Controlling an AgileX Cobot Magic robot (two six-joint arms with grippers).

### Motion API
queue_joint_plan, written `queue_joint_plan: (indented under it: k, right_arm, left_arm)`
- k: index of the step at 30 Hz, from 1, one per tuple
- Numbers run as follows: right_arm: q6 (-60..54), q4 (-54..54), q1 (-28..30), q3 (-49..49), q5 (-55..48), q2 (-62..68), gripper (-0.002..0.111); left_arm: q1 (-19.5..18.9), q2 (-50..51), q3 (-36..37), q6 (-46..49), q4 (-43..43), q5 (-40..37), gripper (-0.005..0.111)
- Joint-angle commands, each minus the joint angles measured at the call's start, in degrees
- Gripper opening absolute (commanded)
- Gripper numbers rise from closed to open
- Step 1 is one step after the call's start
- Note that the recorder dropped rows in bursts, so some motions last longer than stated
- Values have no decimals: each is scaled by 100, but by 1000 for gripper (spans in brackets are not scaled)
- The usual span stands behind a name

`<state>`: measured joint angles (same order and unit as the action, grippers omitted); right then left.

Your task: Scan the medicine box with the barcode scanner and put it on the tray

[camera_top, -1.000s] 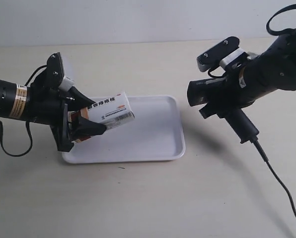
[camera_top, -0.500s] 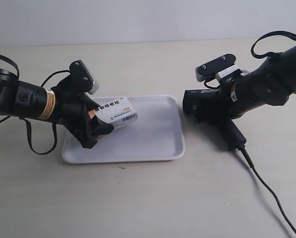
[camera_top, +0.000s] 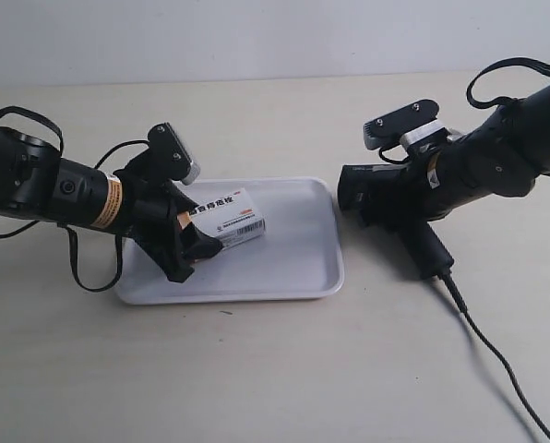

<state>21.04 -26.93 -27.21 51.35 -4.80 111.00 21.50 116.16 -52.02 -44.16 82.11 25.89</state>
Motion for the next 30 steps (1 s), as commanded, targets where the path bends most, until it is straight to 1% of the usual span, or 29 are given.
queue_joint_plan:
  k: [1,2,4,8,12,14,17,19,21,24,27,29,30]
  right_arm:
    - [-26,-70,39,53,-49,-12,19]
    - [-26,-82,58,53,-62,-12,23]
    - [-26,-105,114,53,-74,-12,29]
    - [-26,-105,140,53,-47,-12,39]
    - [1,-105,140,53,63,-12,52]
    - [1,-105,140,53,63,-12,61]
    - [1,9,140,53,63,-12,80]
    - [1,82,126,53,63,-12,90]
    - [1,146,126,53,70,-26,97]
    - [-10,132,126,53,-49,-161,100]
    - [-10,132,126,53,-308,-600,100]
    - [-10,132,126,53,-771,-1089,100]
    - [-10,145,126,53,-952,-1323,99]
  left_arm:
    - [29,89,-11,-176,6,-117,73]
    - [29,89,-11,-185,22,-127,82]
    - [29,89,-11,-236,134,-126,104]
    - [29,59,-11,-342,312,-126,105]
    - [29,-89,-11,-570,354,-126,105]
    - [29,-189,-11,-870,551,-126,105]
    - [29,-400,-11,-1336,1047,-126,105]
    - [29,-552,-11,-1589,1213,-126,105]
    - [29,-732,-11,-1833,1356,-126,105]
    - [29,-1030,-11,-2345,1784,-126,105]
    - [16,-1392,33,-2693,1784,-114,105]
    - [16,-1708,130,-2769,1784,-114,102]
    - [16,-1891,158,-2793,1784,-114,98]
